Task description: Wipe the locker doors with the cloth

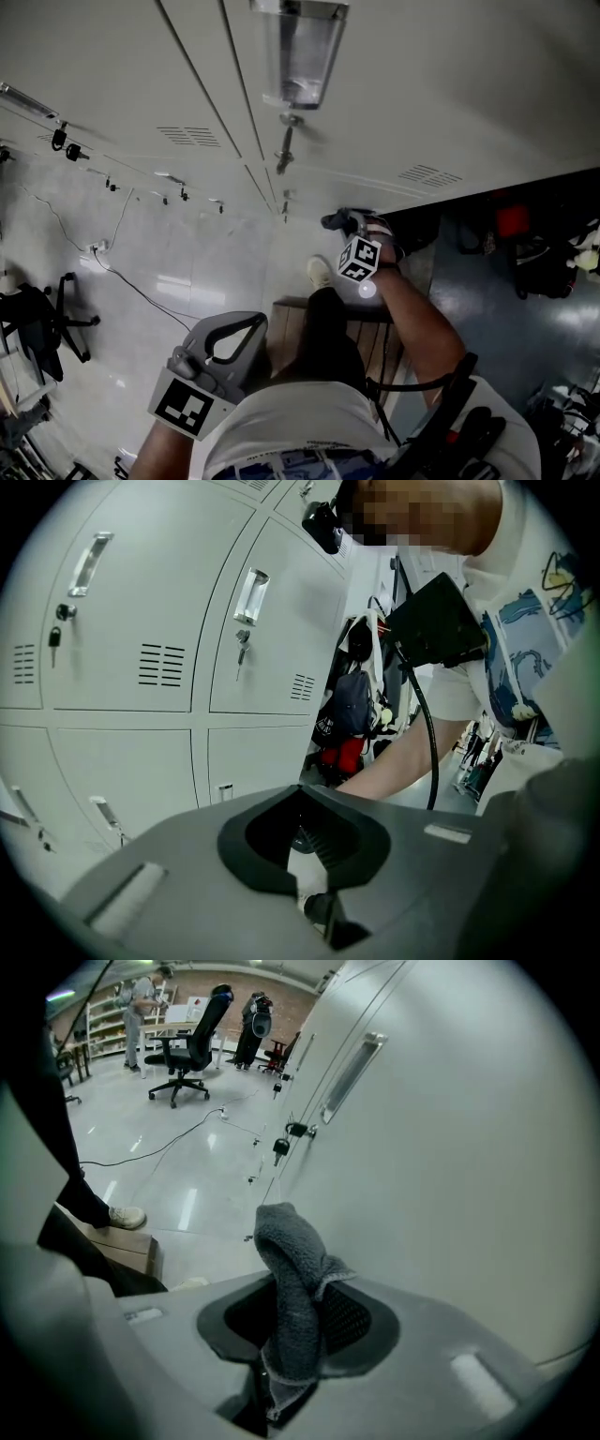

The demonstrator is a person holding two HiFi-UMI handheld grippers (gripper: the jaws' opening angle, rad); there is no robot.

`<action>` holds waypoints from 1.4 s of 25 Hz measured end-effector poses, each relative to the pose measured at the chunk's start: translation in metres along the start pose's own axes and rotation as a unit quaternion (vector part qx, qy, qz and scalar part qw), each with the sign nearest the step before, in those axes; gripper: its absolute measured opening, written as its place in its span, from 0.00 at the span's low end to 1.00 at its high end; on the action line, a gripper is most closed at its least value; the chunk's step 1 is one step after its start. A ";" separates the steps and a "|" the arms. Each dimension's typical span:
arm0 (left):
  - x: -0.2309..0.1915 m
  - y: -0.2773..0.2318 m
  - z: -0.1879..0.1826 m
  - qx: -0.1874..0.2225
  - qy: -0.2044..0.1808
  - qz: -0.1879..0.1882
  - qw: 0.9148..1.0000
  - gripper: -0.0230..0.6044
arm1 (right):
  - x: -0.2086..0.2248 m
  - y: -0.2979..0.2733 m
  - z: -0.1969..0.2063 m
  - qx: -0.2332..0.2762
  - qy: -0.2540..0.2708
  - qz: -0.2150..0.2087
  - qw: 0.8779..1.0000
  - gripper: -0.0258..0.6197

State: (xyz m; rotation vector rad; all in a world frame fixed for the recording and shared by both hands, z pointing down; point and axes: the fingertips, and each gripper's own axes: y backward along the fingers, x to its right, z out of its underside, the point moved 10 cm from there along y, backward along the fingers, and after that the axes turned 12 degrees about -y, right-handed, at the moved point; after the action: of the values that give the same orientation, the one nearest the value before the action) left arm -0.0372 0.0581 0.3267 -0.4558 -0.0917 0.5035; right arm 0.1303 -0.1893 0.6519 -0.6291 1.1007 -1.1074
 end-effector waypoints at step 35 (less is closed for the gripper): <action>0.014 0.026 -0.001 0.076 -0.019 0.050 0.996 0.04 | 0.025 0.240 -0.084 0.110 0.001 0.122 0.986 0.21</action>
State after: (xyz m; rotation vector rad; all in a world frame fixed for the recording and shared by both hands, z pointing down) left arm -0.0369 0.0847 0.3143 -0.3027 -0.0666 0.6120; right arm 0.1456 -0.1165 0.4076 -0.3102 1.0111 -0.9991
